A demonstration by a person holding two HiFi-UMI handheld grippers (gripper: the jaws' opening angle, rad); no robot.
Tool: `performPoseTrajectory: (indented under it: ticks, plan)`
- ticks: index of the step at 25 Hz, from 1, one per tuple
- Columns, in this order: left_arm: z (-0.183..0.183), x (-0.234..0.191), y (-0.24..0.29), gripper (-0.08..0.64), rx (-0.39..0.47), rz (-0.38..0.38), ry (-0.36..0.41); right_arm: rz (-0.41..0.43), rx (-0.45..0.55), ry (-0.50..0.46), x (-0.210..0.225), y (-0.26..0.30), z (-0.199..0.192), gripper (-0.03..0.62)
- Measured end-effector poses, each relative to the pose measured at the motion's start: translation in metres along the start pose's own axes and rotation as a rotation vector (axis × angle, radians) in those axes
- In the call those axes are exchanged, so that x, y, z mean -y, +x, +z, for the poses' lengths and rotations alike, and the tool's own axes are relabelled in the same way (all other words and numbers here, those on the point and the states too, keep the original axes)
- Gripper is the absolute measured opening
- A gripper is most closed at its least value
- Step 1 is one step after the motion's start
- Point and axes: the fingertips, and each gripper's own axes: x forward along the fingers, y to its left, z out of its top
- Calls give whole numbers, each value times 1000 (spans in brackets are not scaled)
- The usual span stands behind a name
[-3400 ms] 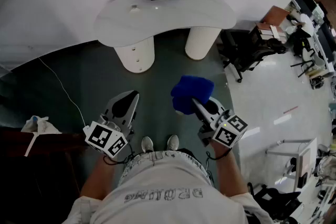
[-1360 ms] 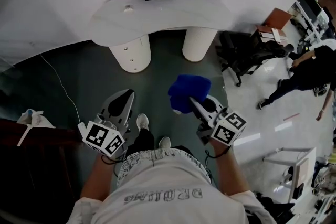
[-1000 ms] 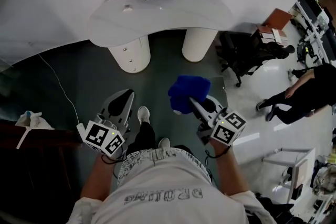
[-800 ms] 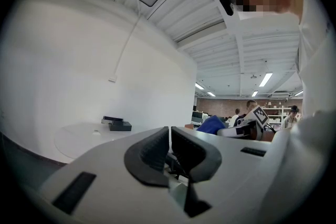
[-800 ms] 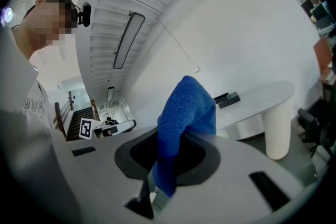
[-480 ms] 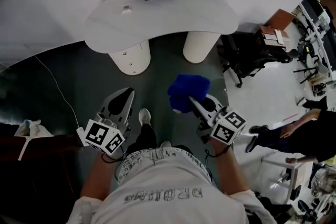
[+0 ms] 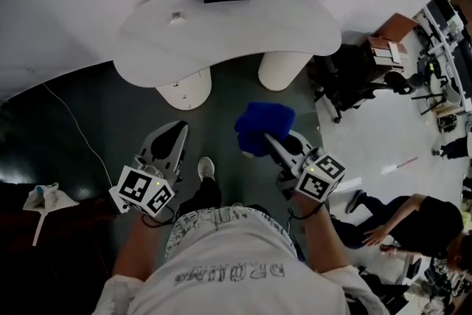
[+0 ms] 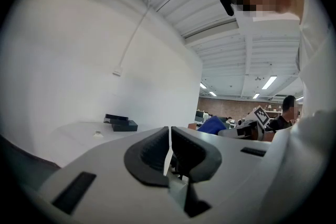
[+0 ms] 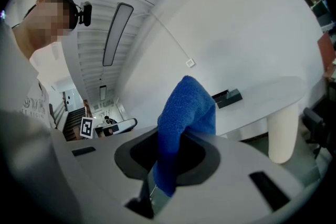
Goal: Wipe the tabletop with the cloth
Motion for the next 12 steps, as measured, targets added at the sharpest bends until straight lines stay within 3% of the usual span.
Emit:
performPoseTrajectory:
  ticks: [12]
  plan:
    - [18,-77,44,28,-25,-26,-27,-48,-11,12,27,72,29,71]
